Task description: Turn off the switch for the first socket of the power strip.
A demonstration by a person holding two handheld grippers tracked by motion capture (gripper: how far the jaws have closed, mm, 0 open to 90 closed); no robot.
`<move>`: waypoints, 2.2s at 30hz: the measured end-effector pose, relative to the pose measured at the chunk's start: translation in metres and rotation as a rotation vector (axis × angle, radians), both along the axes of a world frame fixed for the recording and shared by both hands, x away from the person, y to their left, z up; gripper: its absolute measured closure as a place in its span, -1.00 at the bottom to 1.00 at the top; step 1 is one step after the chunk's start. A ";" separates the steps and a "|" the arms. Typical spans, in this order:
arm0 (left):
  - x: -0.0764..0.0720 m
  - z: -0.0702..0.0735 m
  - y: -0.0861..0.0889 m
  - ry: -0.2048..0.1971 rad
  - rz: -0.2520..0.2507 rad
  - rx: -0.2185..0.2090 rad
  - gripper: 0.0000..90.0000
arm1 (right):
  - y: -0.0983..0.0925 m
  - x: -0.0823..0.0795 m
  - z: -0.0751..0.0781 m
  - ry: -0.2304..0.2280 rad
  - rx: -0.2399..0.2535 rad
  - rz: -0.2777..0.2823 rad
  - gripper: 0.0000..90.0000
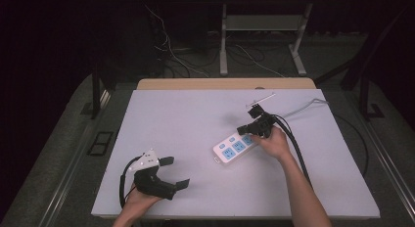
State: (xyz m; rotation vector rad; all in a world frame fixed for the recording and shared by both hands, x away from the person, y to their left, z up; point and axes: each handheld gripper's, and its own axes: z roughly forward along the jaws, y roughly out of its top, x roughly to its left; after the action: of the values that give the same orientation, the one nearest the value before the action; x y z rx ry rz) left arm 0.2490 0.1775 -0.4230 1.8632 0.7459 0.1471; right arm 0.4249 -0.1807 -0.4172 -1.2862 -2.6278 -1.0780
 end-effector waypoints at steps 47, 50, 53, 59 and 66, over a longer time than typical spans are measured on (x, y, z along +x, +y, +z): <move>0.002 -0.003 -0.001 0.010 -0.008 0.015 -1.00 | 0.002 -0.001 0.000 -0.059 -0.047 0.084 1.00; 0.002 -0.003 -0.001 0.012 -0.009 0.017 -1.00 | 0.005 0.000 0.004 -0.066 -0.071 0.100 1.00; 0.002 -0.002 -0.001 0.010 -0.008 0.013 -1.00 | 0.007 -0.001 0.012 -0.088 -0.103 0.102 1.00; 0.002 -0.003 -0.001 0.013 -0.006 0.012 -1.00 | -0.002 -0.003 0.024 -0.105 -0.065 0.098 1.00; 0.001 -0.002 -0.001 0.010 -0.007 0.012 -1.00 | -0.015 -0.006 0.032 -0.104 -0.036 0.083 1.00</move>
State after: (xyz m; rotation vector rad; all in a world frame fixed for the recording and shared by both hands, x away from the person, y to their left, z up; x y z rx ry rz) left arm 0.2504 0.1765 -0.4254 1.8792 0.7471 0.1381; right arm 0.4192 -0.1957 -0.3848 -1.1449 -2.7609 -1.1202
